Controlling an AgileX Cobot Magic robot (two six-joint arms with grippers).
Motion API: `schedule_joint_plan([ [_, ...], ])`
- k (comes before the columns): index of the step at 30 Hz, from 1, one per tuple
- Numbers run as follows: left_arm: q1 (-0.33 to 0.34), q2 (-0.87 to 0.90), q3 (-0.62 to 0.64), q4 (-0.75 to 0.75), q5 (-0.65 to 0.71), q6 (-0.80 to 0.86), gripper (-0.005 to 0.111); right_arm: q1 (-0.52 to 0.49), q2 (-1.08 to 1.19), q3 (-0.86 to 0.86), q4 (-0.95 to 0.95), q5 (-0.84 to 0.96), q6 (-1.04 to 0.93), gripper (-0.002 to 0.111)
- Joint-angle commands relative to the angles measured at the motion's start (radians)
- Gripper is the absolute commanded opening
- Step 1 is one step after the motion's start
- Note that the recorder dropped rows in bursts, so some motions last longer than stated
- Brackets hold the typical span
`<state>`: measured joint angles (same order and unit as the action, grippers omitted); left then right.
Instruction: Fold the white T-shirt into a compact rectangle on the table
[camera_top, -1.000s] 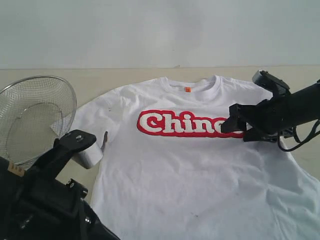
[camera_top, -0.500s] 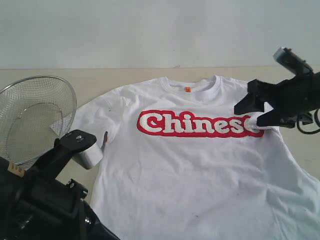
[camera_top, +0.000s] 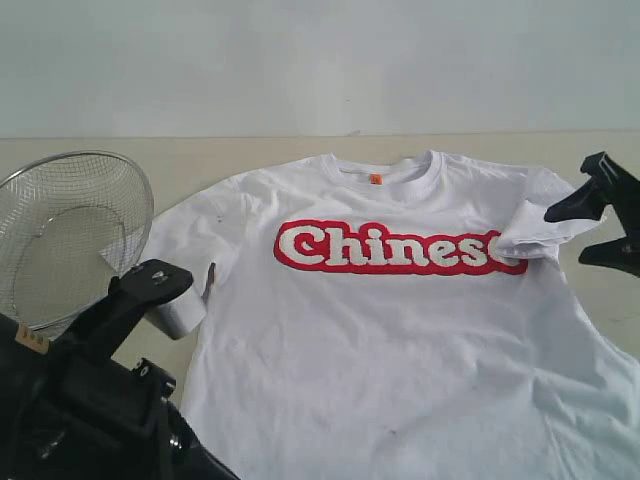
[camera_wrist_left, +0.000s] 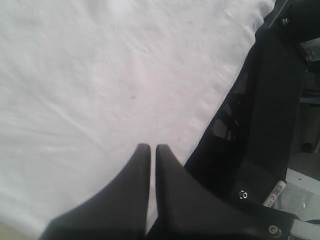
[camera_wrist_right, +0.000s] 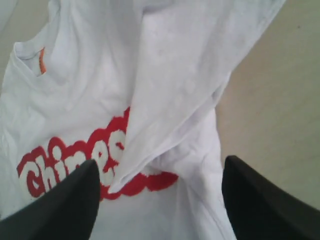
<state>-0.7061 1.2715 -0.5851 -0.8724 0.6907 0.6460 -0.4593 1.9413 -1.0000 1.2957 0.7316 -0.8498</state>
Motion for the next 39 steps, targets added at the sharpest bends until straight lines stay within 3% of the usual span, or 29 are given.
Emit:
schedule_joint_plan([
  [1,-0.001,-0.007,0.003,-0.006,0.016,0.005,0.005,-0.008,0.078,-0.036,0.087,-0.003,-0.075,0.062],
  [13,-0.001,-0.007,0.003,-0.007,0.016,0.005,0.005,-0.008,0.120,-0.142,0.081,-0.068,-0.071,0.062],
  [33,-0.001,-0.007,0.003,-0.010,0.016,-0.002,0.005,-0.008,0.148,-0.143,0.140,-0.176,-0.021,0.062],
  [39,-0.001,-0.007,0.003,-0.015,0.016,-0.002,0.005,-0.008,0.196,-0.185,0.168,-0.130,-0.021,0.062],
])
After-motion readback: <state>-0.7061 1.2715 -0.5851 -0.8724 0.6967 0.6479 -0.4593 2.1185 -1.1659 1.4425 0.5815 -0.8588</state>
